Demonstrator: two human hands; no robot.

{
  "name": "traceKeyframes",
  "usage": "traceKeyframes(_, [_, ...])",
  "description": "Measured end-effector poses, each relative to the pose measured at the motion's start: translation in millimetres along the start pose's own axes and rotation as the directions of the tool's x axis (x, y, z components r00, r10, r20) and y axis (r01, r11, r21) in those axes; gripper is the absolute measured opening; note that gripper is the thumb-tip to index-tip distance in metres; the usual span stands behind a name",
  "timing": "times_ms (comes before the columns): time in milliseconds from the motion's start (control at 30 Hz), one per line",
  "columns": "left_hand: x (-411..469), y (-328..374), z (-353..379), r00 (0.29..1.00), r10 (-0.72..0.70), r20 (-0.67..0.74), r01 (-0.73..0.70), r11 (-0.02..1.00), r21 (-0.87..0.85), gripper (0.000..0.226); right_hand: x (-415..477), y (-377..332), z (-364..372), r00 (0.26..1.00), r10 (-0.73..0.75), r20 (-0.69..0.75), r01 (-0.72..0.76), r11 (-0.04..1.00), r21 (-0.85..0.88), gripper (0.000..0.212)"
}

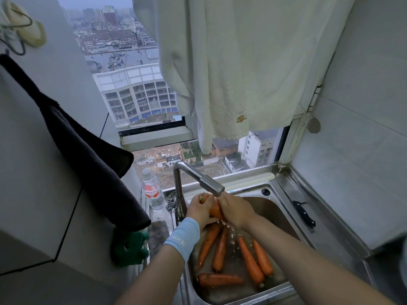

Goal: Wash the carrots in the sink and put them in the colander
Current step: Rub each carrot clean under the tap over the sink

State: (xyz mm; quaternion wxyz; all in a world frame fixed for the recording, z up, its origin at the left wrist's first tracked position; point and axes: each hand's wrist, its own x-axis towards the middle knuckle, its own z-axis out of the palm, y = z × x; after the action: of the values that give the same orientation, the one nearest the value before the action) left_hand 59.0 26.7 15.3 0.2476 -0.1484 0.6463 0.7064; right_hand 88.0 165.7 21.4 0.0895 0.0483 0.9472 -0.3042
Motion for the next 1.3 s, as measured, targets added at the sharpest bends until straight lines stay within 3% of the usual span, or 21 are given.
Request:
traceKeyframes(133, [2.6, 0.5, -10.7, 0.989, -0.074, -0.129, 0.063, 0.994, -0.088, 0.050, -7.4, 1.3, 2.6, 0.995, -0.094, -0.034, 0.080, 0.955, -0.286, 0.048])
traceKeyframes(233, [-1.1, -0.6, -19.8, 0.996, -0.070, -0.056, 0.068, 0.997, -0.035, 0.050, -2.5, -1.0, 0.7, 0.994, -0.106, -0.026, 0.090, 0.932, -0.351, 0.049])
traceKeyframes(367, [-5.6, 5.7, -30.2, 0.999, -0.042, 0.033, 0.040, 0.997, 0.060, 0.039, 1.7, -2.3, -3.6, 0.998, -0.035, -0.044, 0.022, 0.961, -0.276, 0.050])
traceKeyframes(467, [-8.4, 8.7, -27.9, 1.000, 0.020, -0.004, -0.020, 0.999, 0.046, 0.038, 0.0, -7.7, 0.2, 0.993, -0.072, -0.090, 0.041, 0.951, -0.307, 0.034])
traceKeyframes(567, [-11.4, 2.7, -23.9, 0.998, 0.026, -0.053, -0.024, 0.999, 0.035, 0.045, 2.3, 1.6, 14.1, 0.973, -0.043, -0.228, -0.011, 0.973, -0.230, 0.030])
traceKeyframes(667, [-12.8, -6.2, -26.8, 0.996, -0.027, -0.079, 0.022, 0.998, -0.065, 0.050, 0.6, 19.5, 28.6, 0.954, 0.108, -0.280, -0.149, 0.980, -0.131, 0.049])
traceKeyframes(733, [-11.0, -11.4, -29.6, 0.995, -0.047, -0.083, 0.038, 0.993, -0.111, 0.053, 1.2, 26.5, 39.2, 0.886, 0.316, -0.339, -0.299, 0.949, 0.103, 0.071])
traceKeyframes(767, [-10.5, -13.1, -29.6, 0.995, -0.053, -0.086, 0.043, 0.992, -0.120, 0.053, 3.1, 26.3, 43.3, 0.823, 0.469, -0.321, -0.392, 0.877, 0.277, 0.082])
traceKeyframes(833, [-9.0, -16.1, -29.9, 0.994, -0.083, -0.075, 0.073, 0.989, -0.129, 0.054, 8.4, 14.7, 46.6, 0.743, 0.669, -0.027, -0.500, 0.581, 0.642, 0.088])
traceKeyframes(900, [-8.7, -17.6, -29.7, 0.993, -0.120, -0.018, 0.117, 0.987, -0.110, 0.057, 7.0, -4.4, 44.2, 0.761, 0.564, 0.320, -0.512, 0.220, 0.830, 0.063])
traceKeyframes(933, [-9.3, -17.8, -29.5, 0.991, -0.130, 0.015, 0.130, 0.989, -0.072, 0.060, 5.4, -12.3, 42.3, 0.778, 0.499, 0.381, -0.510, 0.148, 0.847, 0.050])
traceKeyframes(1033, [-7.1, -16.0, -31.5, 0.981, -0.161, 0.108, 0.130, 0.961, 0.244, 0.058, 4.3, -23.8, 42.5, 0.791, 0.490, 0.367, -0.496, 0.162, 0.853, 0.034])
traceKeyframes(1100, [-10.1, -11.3, -29.5, 0.963, -0.208, 0.173, 0.109, 0.883, 0.457, 0.042, 2.9, -29.1, 44.8, 0.794, 0.510, 0.332, -0.493, 0.219, 0.842, 0.040])
traceKeyframes(1200, [-14.9, -6.1, -24.3, 0.946, -0.234, 0.226, 0.055, 0.801, 0.596, 0.025, 6.9, -30.5, 50.6, 0.785, 0.568, 0.247, -0.492, 0.330, 0.805, 0.057])
traceKeyframes(1300, [-19.9, -3.4, -23.7, 0.924, -0.259, 0.280, 0.023, 0.771, 0.637, 0.020, 8.5, -29.8, 51.5, 0.748, 0.636, 0.193, -0.506, 0.357, 0.785, 0.066])
